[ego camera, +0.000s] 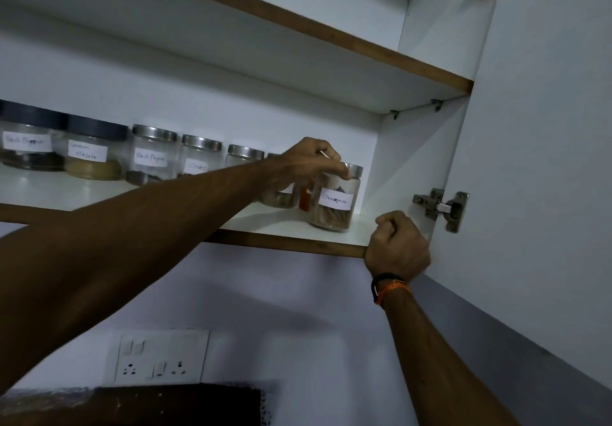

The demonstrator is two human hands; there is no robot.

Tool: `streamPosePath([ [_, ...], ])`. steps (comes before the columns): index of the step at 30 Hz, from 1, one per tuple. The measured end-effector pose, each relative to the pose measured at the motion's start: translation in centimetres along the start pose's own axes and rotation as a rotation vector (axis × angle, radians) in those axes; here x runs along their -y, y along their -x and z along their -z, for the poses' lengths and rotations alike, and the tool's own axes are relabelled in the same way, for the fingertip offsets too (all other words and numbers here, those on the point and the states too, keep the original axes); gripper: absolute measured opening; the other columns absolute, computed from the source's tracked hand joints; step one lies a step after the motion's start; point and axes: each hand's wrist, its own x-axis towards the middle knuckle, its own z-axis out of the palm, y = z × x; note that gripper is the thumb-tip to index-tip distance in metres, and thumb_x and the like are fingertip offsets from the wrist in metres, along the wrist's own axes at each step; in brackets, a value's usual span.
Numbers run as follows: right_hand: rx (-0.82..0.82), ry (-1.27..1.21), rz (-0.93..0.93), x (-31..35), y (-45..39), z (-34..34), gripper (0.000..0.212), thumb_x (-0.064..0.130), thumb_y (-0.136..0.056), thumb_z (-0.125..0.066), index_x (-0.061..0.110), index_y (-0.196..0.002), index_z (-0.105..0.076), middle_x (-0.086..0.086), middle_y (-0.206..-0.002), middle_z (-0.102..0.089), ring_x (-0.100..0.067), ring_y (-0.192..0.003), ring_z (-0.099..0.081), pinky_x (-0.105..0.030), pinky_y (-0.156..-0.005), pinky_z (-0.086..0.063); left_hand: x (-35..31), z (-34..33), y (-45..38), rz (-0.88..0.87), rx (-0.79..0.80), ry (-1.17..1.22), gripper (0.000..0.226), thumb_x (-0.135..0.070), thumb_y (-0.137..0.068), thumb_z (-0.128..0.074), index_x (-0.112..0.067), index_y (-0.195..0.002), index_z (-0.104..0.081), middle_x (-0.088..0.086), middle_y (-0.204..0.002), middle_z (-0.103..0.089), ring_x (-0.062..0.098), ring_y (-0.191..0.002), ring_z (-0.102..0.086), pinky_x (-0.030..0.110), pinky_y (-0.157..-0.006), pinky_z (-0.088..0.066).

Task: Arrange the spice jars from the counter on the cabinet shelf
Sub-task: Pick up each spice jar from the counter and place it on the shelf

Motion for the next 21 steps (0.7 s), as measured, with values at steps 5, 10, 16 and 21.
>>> streamPosePath([
  [5, -0.009, 0.023, 0.000, -0.7, -0.1, -0.3, 0.031, 0.022, -0.080, -0.042, 0.017, -0.067, -0.070, 0.002, -0.062, -0.063, -0.013, -0.053, -0.048, -0.014, -0.051, -0.023, 1.7, -1.6, -2.7, -0.026, 0.048, -0.025, 0.032, -0.024, -0.080, -0.081, -0.009, -0.103, -0.065, 0.004, -0.098, -0.071, 0.024, -0.095, -0.070, 0.030, -0.069, -0.061],
  [10, -0.013, 0.007, -0.003, -0.6, -0.1, -0.4, 0.032, 0.023, -0.081, -0.041, 0.017, -0.066, -0.069, 0.003, -0.061, -0.063, -0.013, -0.053, -0.049, -0.016, -0.050, -0.025, 2.0, -2.7, -5.0, -0.051, 0.085, -0.159, 0.038, -0.030, -0.082, -0.079, -0.008, -0.110, -0.065, 0.006, -0.107, -0.070, 0.025, -0.102, -0.067, 0.036, -0.085, -0.058],
  [16, -0.008, 0.003, 0.003, -0.6, 0.1, -0.4, 0.032, 0.023, -0.081, -0.040, 0.017, -0.067, -0.068, 0.002, -0.061, -0.062, -0.015, -0.054, -0.051, -0.019, -0.051, -0.030, 1.0, -3.0, -7.1, -0.201, 0.157, -0.476, 0.039, -0.044, -0.081, -0.079, -0.011, -0.100, -0.072, 0.000, -0.102, -0.073, 0.016, -0.098, -0.066, 0.031, -0.081, -0.051],
  [21, -0.015, -0.008, 0.005, -0.7, 0.1, -0.5, 0.032, 0.023, -0.082, -0.041, 0.016, -0.067, -0.068, 0.002, -0.059, -0.061, -0.015, -0.053, -0.050, -0.018, -0.053, -0.031, 0.5, -3.7, -8.8, -0.291, 0.231, -0.662, 0.042, -0.049, -0.084, -0.074, -0.009, -0.098, -0.074, 0.009, -0.093, -0.074, 0.025, -0.089, -0.067, 0.035, -0.074, -0.051],
])
